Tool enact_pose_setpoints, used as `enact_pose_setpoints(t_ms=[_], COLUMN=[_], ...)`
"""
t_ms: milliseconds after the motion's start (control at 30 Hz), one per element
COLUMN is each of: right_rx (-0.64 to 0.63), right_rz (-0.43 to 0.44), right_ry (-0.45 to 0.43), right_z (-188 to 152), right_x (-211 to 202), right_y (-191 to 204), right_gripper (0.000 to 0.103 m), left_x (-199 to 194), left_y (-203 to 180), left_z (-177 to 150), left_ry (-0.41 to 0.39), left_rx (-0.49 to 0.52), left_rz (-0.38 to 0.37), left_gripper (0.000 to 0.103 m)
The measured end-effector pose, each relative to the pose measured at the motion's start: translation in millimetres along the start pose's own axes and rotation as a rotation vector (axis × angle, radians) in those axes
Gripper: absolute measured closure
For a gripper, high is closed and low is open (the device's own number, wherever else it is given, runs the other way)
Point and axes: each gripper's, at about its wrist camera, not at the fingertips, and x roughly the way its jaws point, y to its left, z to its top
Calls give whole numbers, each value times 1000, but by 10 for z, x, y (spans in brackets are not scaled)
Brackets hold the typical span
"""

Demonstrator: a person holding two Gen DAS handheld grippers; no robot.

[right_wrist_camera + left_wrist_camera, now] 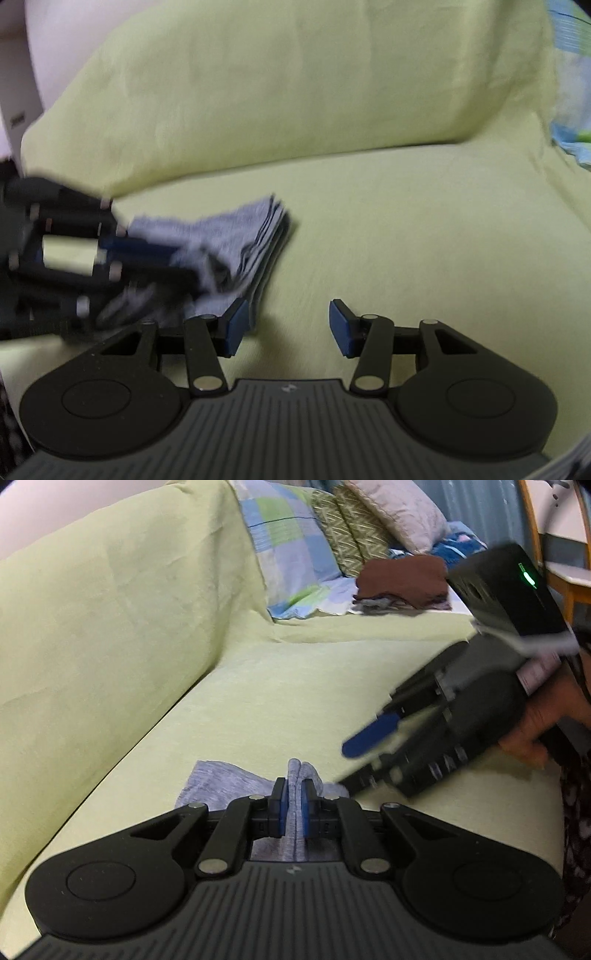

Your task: Fold clothes

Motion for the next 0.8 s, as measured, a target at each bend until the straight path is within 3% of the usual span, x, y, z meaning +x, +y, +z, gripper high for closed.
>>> enact_pose_setpoints(t_ms=[233,367,433,500,667,800], right_rx=[74,41,-16,-61,-29,-17], right_rz=[-6,47,74,61,58,2], right_ry=[-114,-49,30,36,12,-8], right_z=[46,40,-2,-4,14,30], right_x=[-205,-98,29,27,-67,-153], right_y=[-97,-28,67,131,44,-29], right_gripper=[58,58,51,49,50,50], left_x=[48,30,34,38,89,144], left_y=[-58,-49,-60,-67,-129,-208], left_z=[59,63,63,62,44,7], left_ry=[-10,-11,-13,-15,-17,-5], left_rx=[22,3,0,-9,-19,-14], left_rz=[14,39,42,35,13,-2], left_gripper=[95,96,96,96,96,99])
